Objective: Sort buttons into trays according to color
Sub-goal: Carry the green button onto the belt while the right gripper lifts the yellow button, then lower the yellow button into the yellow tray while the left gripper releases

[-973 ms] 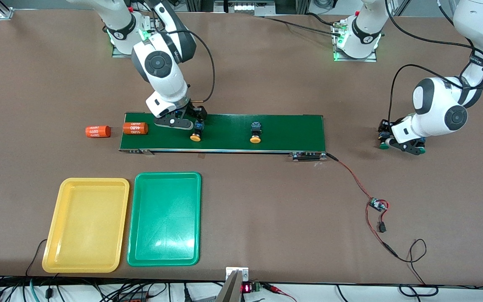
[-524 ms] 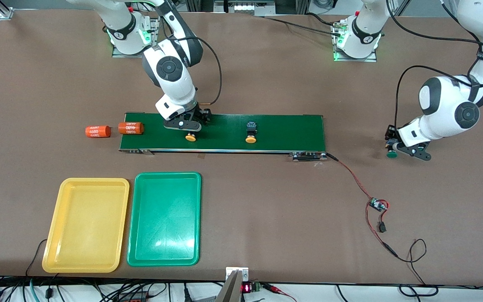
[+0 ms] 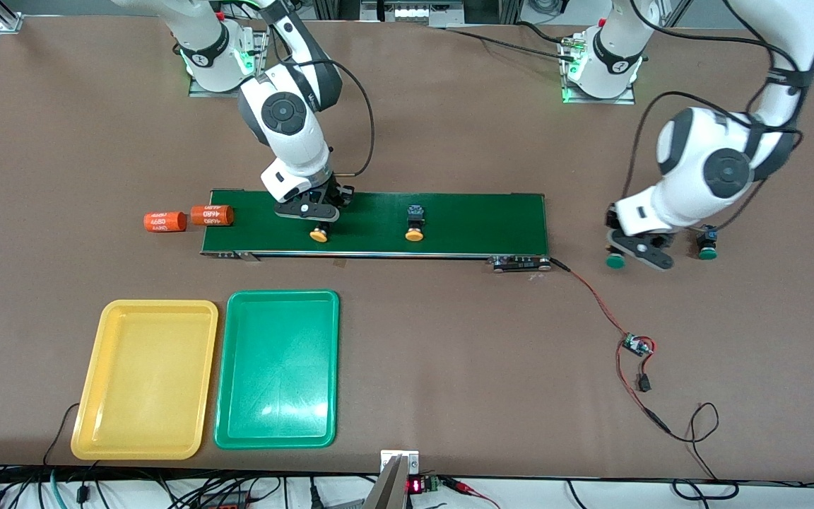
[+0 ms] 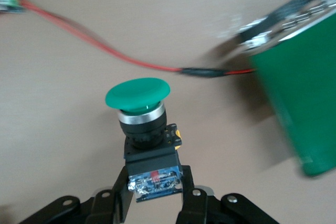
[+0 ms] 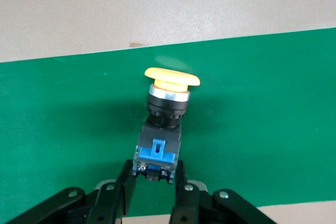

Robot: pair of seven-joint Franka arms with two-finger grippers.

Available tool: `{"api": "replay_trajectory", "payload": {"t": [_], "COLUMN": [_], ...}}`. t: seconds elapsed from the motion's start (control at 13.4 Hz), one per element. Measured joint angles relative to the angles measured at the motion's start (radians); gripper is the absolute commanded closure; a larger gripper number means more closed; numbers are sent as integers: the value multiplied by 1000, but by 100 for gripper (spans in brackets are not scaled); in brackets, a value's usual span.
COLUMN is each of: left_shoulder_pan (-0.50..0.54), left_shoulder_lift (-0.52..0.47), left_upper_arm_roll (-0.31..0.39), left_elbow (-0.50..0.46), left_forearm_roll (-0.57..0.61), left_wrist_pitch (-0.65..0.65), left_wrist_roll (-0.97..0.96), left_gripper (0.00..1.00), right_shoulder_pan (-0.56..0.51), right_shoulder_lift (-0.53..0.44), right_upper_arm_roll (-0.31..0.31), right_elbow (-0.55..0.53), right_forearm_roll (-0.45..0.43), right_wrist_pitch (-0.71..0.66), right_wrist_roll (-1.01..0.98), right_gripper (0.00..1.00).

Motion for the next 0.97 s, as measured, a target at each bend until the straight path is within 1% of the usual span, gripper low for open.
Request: {"api": "replay_trajectory", "payload": {"t": [0.15, 0.3, 0.37, 0.52, 0.67, 0.82, 0.97], "left_shoulder_pan": [-96, -180, -224, -295, -323, -321, -320], "left_shoulder_lift": [-3, -3, -3, -3, 1, 18, 46], "left_upper_arm_roll": [-3, -6, -7, -8, -9, -4, 0], "left_elbow": [0, 0, -1, -1, 0, 7, 12], "left_forearm_roll": [-12, -13, -14, -32, -102, -148, -151], "left_wrist_pitch": [-13, -20, -21, -21, -21, -19, -8], "left_wrist_roll": [-168, -338, -423, -566, -626, -628, -633], "left_gripper": [96, 96, 96, 96, 96, 96, 96], "right_shoulder_pan": [-21, -87, -142, -258, -357, -422, -468], "right_shoulder_lift": [3, -7, -23, -57, -76, -73, -56], "right_upper_arm_roll": [-7, -14, -17, -21, -23, -23, -23], "right_elbow": [0, 13, 44, 158, 288, 352, 381], "right_forearm_roll": [0, 0, 0, 0, 0, 0, -1], "right_wrist_pitch": [-4, -27, -82, -257, -401, -442, -442], "right_wrist_roll": [0, -43, -99, -221, -321, -400, -472], "right_gripper": [100, 100, 100, 100, 100, 100, 100]}}
